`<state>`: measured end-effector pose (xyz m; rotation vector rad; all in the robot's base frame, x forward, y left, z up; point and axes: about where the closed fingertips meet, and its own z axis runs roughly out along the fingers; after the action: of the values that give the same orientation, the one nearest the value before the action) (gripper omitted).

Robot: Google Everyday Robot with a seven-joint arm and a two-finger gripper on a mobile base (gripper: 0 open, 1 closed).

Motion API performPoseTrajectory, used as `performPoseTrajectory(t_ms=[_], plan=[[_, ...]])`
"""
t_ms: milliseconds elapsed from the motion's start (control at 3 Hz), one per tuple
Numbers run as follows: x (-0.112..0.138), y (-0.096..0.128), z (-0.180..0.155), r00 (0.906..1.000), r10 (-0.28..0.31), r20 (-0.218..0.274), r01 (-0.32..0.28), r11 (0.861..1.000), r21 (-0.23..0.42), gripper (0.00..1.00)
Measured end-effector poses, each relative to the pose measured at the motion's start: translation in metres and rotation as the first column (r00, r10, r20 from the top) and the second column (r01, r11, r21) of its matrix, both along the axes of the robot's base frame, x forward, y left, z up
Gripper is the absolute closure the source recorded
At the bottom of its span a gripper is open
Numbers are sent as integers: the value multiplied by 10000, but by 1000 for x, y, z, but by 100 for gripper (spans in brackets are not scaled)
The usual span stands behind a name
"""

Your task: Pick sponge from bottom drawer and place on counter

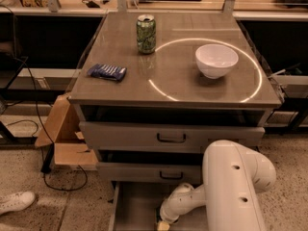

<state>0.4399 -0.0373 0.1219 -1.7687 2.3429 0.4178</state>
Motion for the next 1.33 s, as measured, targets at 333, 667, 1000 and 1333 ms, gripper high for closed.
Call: performPoseTrajectory(t_ms=[333, 667, 1000, 1333], plan=[[0, 0, 0, 10000, 4, -7, -4, 10000, 8, 18], [0, 0, 0, 10000, 4, -7, -4, 10000, 8, 42], [0, 0, 0, 10000, 4, -7, -4, 10000, 8, 65], [0, 0, 0, 10000, 5, -8, -5, 10000, 8, 96]])
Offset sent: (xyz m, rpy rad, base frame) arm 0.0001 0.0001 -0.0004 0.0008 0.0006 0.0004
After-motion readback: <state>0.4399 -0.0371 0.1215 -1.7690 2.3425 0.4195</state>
